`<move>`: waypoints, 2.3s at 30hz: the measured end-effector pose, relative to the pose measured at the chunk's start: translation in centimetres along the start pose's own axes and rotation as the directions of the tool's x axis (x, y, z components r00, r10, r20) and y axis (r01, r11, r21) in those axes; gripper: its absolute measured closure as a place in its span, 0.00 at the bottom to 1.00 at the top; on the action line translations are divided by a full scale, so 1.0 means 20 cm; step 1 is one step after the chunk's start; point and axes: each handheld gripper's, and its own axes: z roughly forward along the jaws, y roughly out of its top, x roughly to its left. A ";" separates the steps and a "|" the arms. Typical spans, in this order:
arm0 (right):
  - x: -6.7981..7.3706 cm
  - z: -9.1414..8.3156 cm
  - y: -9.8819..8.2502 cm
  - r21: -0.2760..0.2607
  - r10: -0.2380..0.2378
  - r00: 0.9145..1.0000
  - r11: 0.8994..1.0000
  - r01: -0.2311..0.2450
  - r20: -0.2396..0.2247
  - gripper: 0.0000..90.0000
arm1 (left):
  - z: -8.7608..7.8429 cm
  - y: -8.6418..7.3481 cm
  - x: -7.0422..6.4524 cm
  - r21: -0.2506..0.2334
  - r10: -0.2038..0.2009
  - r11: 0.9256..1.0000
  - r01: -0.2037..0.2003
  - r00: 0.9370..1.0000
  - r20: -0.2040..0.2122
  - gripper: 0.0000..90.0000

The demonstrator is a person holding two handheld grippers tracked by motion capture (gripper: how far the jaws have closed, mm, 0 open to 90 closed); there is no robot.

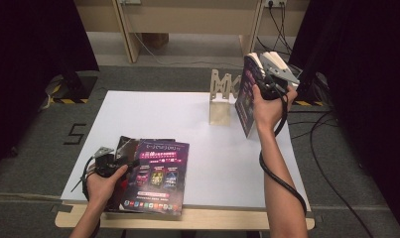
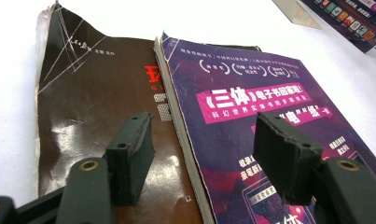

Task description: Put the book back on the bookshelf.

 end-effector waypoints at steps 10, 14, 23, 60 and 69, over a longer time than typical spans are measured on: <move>-0.02 -0.07 -0.04 0.013 0.009 1.000 1.000 -0.009 -0.011 0.70 | 0.00 0.00 -0.01 0.005 0.003 1.000 -0.003 1.000 -0.001 0.41; -0.02 -0.10 -0.06 0.019 0.012 1.000 1.000 -0.012 -0.018 0.69 | 0.00 0.00 -0.01 0.006 0.005 1.000 -0.005 1.000 -0.003 0.41; -0.04 -0.17 -0.10 0.028 0.025 0.999 0.999 -0.025 -0.024 0.69 | 0.01 0.00 -0.01 0.007 0.012 1.000 -0.012 1.000 -0.003 0.41; 0.02 -0.32 -0.32 0.102 0.024 0.997 0.995 -0.017 -0.074 0.68 | 0.04 0.03 -0.03 0.023 0.027 0.999 -0.026 0.999 -0.033 0.43; 0.14 -0.29 -0.44 0.170 0.023 0.989 0.985 0.002 -0.146 0.68 | 0.04 0.03 -0.02 0.054 0.025 0.998 -0.022 0.998 -0.058 0.45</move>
